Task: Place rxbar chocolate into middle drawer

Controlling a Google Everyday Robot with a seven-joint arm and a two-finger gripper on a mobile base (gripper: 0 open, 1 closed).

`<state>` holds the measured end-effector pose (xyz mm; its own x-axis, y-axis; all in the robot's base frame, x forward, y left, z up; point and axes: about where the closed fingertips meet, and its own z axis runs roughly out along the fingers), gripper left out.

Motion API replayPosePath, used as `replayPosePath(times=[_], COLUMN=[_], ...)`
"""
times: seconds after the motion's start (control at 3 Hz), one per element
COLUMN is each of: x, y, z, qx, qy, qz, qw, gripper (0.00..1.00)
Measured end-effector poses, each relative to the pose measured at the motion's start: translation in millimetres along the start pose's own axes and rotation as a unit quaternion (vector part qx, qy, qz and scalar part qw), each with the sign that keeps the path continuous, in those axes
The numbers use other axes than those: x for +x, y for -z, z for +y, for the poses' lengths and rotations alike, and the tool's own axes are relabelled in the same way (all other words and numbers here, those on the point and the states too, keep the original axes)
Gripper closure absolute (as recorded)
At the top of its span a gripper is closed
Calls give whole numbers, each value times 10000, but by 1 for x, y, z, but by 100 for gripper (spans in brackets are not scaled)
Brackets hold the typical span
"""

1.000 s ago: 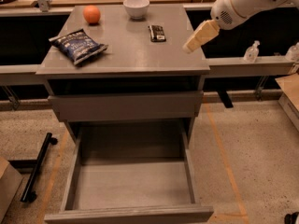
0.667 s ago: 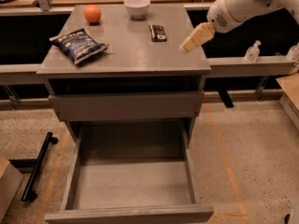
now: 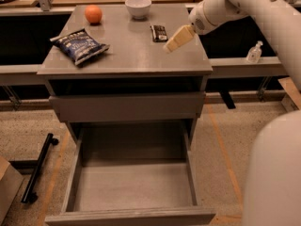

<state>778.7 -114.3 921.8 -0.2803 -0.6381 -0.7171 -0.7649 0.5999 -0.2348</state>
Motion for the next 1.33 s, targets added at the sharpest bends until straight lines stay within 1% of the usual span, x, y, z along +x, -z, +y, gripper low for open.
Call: replayPosePath(times=[0.33, 0.67, 1.0, 1.33], x=[7, 3, 6, -6], y=[-69, -67, -78, -98], z=[-40, -49, -48, -46], qx=[2, 93, 111, 89], qy=[16, 19, -148, -238], qz=[34, -53, -58, -242], qw=[10000, 9999, 9998, 9994], gripper=[0, 0, 0, 0])
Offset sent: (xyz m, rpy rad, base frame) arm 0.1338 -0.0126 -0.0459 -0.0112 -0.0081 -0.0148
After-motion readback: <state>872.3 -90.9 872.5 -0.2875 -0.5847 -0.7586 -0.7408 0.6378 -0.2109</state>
